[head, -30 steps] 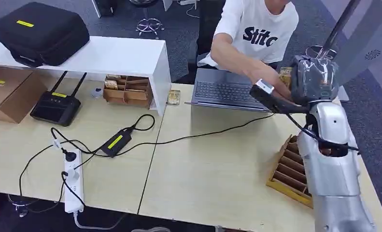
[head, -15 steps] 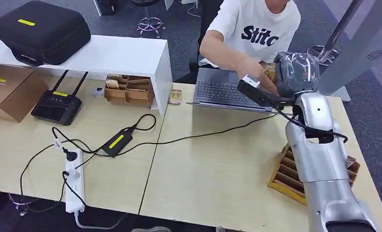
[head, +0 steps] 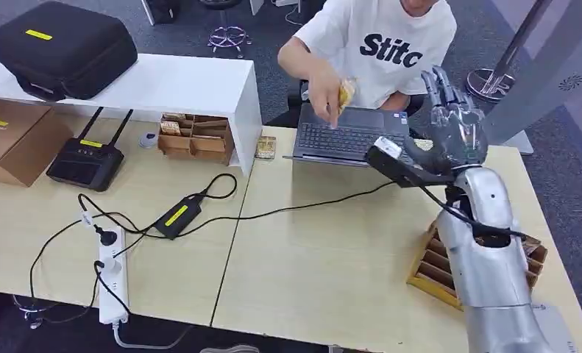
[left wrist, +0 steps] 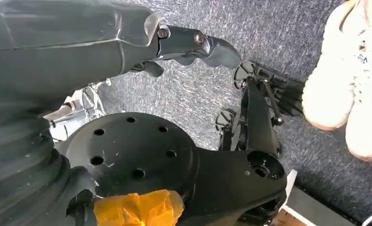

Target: Pass the card to the sensor for recognition and then transmit it.

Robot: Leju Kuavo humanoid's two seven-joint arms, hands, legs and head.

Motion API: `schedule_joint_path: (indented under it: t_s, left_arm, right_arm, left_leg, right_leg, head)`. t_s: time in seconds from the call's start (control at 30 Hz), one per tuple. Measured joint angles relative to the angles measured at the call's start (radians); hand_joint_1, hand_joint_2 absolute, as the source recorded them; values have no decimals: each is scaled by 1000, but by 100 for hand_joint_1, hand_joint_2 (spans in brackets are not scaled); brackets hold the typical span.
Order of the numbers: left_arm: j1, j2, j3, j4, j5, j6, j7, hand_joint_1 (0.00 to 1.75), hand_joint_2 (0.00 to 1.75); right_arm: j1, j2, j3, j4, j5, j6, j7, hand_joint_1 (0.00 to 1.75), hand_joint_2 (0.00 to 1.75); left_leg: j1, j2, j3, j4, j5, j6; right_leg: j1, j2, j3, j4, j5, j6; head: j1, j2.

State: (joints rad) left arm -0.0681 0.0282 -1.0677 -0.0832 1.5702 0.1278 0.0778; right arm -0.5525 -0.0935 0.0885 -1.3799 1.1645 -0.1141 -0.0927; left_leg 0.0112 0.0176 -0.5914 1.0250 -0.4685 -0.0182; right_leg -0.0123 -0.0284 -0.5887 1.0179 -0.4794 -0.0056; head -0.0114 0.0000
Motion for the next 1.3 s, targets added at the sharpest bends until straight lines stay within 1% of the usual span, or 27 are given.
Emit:
schedule_joint_path:
  t_s: [0.07,0.13,0.27,0.3,0.37,0.47,0.53,0.6,0.73,0.8,0.97,1.03,1.13,1.17,1.3]
  left_arm:
    - [2,-1,1,0,0,3,-1,0,175]
    - [4,-2,4,0,0,8,-4,0,175]
    - [7,-3,14,0,0,11,-11,0,175]
    - [7,-3,18,0,0,11,-12,0,175]
    - [7,-3,21,0,0,12,-12,0,175]
    - [6,-3,25,0,0,13,-12,0,175]
    - [6,-4,25,0,0,13,-10,0,175]
    - [7,-4,25,0,0,16,-8,0,175]
    - [7,-4,26,0,0,21,2,0,175]
    - [7,-4,26,0,0,22,5,0,175]
    - [7,-3,27,0,0,23,8,0,175]
    - [7,-3,27,0,0,23,9,0,175]
    - [7,-1,27,0,0,21,10,0,175]
    - [7,0,27,0,0,20,10,0,175]
    - [7,1,33,0,0,20,8,0,175]
  right_arm:
    - [58,-18,-30,-51,-51,-5,-19,0,175]
    - [110,-38,-76,-92,-108,0,-31,0,175]
    - [187,-77,-211,-129,-190,25,-68,0,175]
    - [199,-84,-244,-134,-194,31,-77,0,175]
    - [214,-92,-284,-141,-199,34,-85,0,175]
    - [229,-97,-330,-146,-220,43,-64,0,175]
    - [237,-105,-384,-138,-266,56,-57,0,175]
    - [239,-116,-462,-113,-317,70,-68,0,175]
    - [240,-140,-659,-13,-426,116,-120,0,175]
    - [241,-156,-773,60,-481,140,-149,0,175]
    - [260,-211,-1007,252,-584,193,-214,0,175]
    - [273,-238,-1091,336,-647,229,-239,0,175]
    - [301,-285,-1214,475,-821,350,-302,0,175]
    - [313,-300,-1258,524,-874,379,-324,0,175]
    - [341,-338,-1379,669,-983,405,-365,0,175]
  left_leg:
    - [0,0,0,0,0,0]
    - [0,0,-1,0,-1,1]
    - [-1,0,-1,0,-2,3]
    - [-1,0,-1,0,-2,3]
    - [-1,1,-1,0,-2,3]
    - [-1,1,0,1,-2,3]
    - [-1,0,0,1,-2,3]
    - [-1,0,0,1,-2,3]
    - [-1,0,-1,1,-3,4]
    - [-1,0,-1,1,-3,5]
    - [-1,0,-1,1,-5,6]
    - [-1,0,-1,1,-5,6]
    - [-1,0,0,1,-6,7]
    - [-1,0,-1,1,-7,8]
    - [-1,1,0,1,-8,6]
  right_leg:
    - [0,0,0,0,0,0]
    - [0,-1,0,-1,0,0]
    - [0,-1,1,-1,0,0]
    - [-1,-1,1,-1,0,1]
    - [-1,0,1,-1,0,1]
    - [-1,1,1,-1,0,1]
    - [-1,-1,1,-1,0,1]
    - [-1,-1,1,-1,0,1]
    - [-1,-1,1,-2,-1,2]
    - [-1,-2,2,-3,-1,2]
    - [-1,-2,2,-3,-2,3]
    - [-1,-2,2,-4,-2,4]
    - [-1,-2,2,-4,-3,4]
    - [-1,-2,2,-4,-4,6]
    - [-1,1,3,-3,-4,6]
  head:
    - [0,0]
    - [0,0]
    - [0,0]
    - [0,0]
    - [0,0]
    - [0,0]
    - [0,0]
    - [0,0]
    - [0,0]
    - [0,0]
    - [0,0]
    - [0,0]
    - [0,0]
    - [0,0]
    - [0,0]
